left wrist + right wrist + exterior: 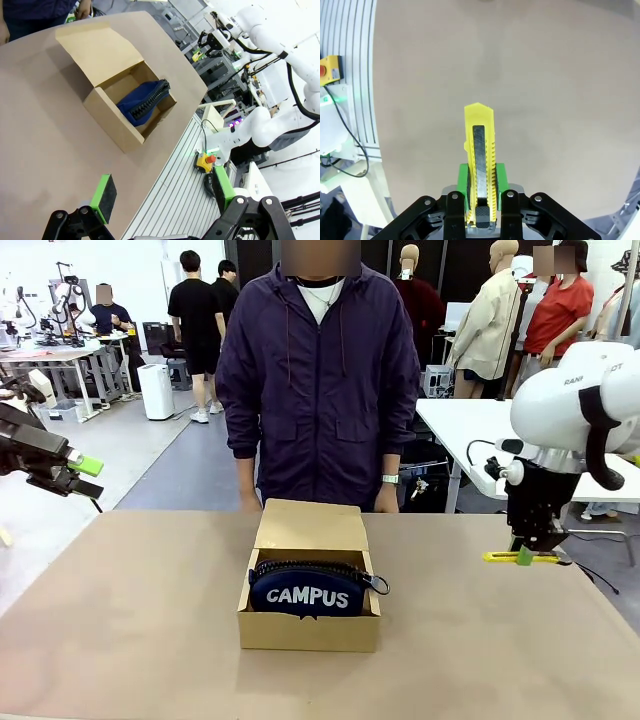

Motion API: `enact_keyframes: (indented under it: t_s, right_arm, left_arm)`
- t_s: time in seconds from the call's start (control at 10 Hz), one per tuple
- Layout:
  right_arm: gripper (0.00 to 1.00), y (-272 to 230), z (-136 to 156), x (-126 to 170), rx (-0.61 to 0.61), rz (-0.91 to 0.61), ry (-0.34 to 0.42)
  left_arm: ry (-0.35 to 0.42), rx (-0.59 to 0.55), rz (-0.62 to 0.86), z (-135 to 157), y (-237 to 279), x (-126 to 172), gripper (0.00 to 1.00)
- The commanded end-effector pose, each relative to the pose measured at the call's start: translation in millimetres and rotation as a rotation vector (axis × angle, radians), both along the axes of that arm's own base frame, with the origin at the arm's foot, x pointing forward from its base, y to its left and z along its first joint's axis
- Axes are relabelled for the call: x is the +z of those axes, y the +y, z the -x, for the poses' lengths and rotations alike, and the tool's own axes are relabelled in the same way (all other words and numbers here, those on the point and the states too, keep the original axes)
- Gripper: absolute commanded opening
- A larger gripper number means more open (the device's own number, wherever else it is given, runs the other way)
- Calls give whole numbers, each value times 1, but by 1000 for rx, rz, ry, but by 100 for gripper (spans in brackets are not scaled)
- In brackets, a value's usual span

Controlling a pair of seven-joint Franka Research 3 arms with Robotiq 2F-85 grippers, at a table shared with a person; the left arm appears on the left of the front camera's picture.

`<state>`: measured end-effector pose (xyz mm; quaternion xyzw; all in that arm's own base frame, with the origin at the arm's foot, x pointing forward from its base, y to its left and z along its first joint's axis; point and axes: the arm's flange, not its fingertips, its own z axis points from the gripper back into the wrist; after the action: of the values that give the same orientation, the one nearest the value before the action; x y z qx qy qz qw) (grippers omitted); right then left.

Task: Pack the items into the box.
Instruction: Pick up the item indicated by the person and place it inside the Mailer Box.

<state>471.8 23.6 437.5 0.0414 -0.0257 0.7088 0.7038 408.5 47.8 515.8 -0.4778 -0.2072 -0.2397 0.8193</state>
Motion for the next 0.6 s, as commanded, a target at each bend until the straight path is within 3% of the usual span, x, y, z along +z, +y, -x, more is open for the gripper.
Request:
enact_keyframes:
  t_s: [0.0, 0.3, 0.5]
  right_arm:
    - [0, -3, -4, -5, 25, 4, -15]
    - [0, 36, -12, 16, -61, 59, -3]
    - [0, 99, -33, 39, -16, 96, 20]
  left_arm:
    - [-2, -11, -2, 2, 2, 2, 100]
    - [-2, -11, -2, 2, 2, 2, 100]
    - [-2, -11, -2, 2, 2, 2, 100]
